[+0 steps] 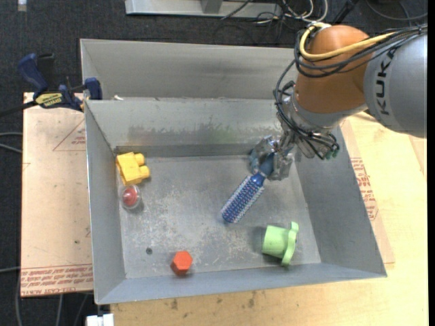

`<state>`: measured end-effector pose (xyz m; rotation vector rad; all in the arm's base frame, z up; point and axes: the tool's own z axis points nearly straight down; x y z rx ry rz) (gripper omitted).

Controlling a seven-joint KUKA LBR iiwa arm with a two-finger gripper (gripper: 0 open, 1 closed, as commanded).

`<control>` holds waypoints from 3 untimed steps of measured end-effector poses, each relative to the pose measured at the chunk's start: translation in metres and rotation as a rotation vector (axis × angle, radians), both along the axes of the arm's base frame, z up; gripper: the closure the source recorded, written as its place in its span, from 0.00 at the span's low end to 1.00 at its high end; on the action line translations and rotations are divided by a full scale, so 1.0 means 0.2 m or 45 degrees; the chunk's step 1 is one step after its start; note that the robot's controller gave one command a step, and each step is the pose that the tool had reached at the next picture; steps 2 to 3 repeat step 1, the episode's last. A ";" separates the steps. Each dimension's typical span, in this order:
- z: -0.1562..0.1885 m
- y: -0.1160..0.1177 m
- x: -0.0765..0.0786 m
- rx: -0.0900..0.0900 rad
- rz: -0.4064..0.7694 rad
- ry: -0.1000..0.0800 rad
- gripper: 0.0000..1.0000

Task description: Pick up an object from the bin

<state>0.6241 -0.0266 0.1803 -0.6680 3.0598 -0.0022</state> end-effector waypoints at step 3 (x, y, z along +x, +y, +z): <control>0.47 0.06 -0.05 0.000 -0.009 -0.002 1.00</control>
Offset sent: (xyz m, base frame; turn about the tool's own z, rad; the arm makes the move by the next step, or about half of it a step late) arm -0.0118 0.0108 0.0899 0.0078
